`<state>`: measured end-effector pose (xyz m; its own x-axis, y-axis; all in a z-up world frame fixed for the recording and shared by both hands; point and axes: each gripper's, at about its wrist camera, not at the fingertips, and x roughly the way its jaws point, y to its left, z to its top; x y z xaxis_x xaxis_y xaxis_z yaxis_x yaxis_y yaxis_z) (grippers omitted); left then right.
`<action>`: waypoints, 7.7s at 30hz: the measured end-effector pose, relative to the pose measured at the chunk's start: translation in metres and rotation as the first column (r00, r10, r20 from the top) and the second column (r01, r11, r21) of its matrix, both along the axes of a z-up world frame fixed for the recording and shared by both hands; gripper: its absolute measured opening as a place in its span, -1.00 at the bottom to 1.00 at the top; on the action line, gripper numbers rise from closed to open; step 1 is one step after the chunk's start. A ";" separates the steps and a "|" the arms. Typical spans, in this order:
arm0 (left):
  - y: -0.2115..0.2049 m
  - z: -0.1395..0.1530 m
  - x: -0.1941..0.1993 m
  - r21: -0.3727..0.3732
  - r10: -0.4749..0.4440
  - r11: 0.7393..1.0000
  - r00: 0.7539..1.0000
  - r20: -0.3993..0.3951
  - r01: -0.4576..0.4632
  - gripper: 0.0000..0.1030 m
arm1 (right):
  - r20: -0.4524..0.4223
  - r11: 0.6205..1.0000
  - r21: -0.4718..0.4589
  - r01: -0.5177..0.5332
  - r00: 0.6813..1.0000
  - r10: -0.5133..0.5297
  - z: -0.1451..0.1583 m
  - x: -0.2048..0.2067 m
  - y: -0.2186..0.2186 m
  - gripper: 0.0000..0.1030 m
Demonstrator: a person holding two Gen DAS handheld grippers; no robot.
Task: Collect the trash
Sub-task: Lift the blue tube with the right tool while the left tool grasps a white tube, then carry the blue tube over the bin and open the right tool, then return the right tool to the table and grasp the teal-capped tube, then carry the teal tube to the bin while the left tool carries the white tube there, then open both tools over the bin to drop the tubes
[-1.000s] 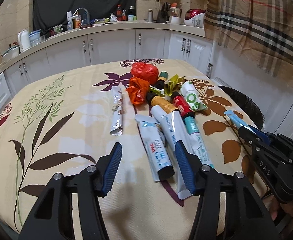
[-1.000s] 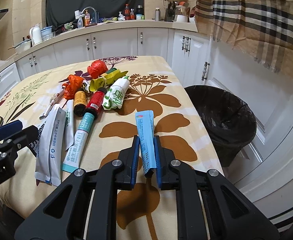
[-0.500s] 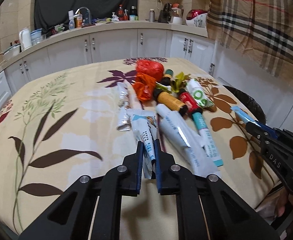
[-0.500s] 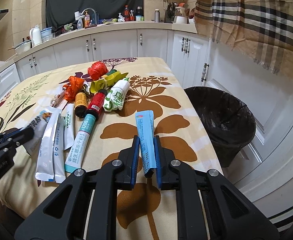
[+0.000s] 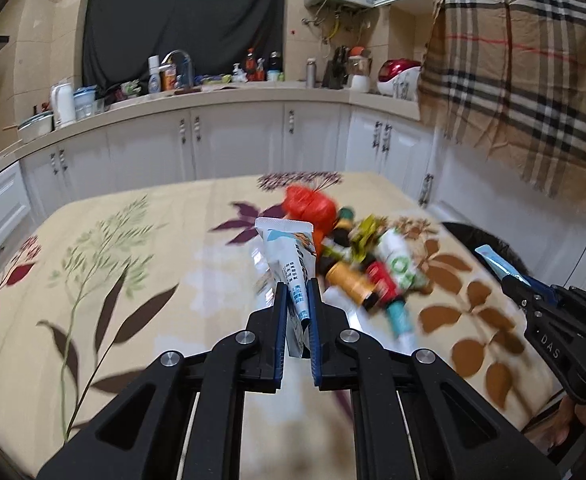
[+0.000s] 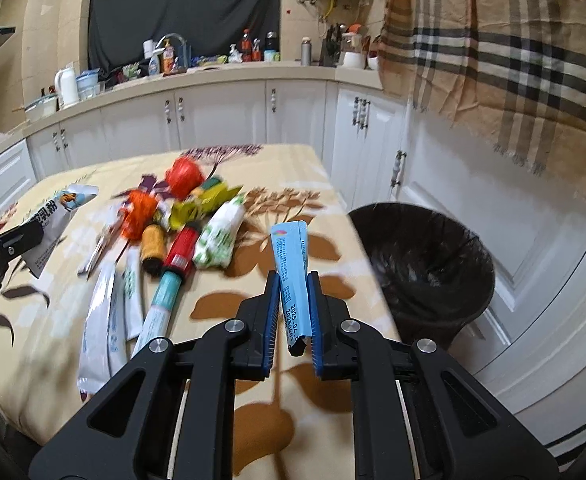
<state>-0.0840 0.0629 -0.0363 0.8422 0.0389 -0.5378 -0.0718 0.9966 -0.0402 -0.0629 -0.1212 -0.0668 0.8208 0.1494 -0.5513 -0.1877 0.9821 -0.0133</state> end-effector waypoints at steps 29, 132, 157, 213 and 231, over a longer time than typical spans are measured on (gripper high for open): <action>-0.179 0.011 0.176 0.051 -0.309 0.950 0.951 -0.001 0.308 -0.79 | 0.043 0.949 0.003 0.317 0.948 -0.316 0.004 0.133 -0.135 -0.73; -0.038 -0.029 -0.001 0.059 0.127 0.991 0.982 -0.142 -0.120 0.37 | -0.065 0.998 0.055 -0.013 0.998 0.017 -0.032 -0.013 -0.013 -0.68; -0.021 -0.058 -0.011 0.070 0.064 0.996 0.980 -0.188 -0.052 -0.39 | -0.057 0.999 0.052 -0.018 0.998 0.021 -0.032 -0.016 -0.007 -0.68; -0.217 -0.020 0.219 0.120 -0.287 0.949 0.956 -0.059 0.292 -0.38 | 0.054 0.939 0.036 0.341 0.938 -0.343 -0.006 0.170 -0.155 -0.63; -0.198 -0.014 0.213 0.103 -0.239 0.964 0.969 -0.067 0.245 0.20 | 0.054 0.937 0.045 0.346 0.936 -0.349 0.000 0.157 -0.149 -0.36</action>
<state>0.1287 -0.1349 -0.0504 0.8041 -0.1014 -0.5857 0.1733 0.9825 0.0678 0.0938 -0.2700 -0.0668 0.8562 -0.1334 -0.4991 0.1656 0.9860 0.0206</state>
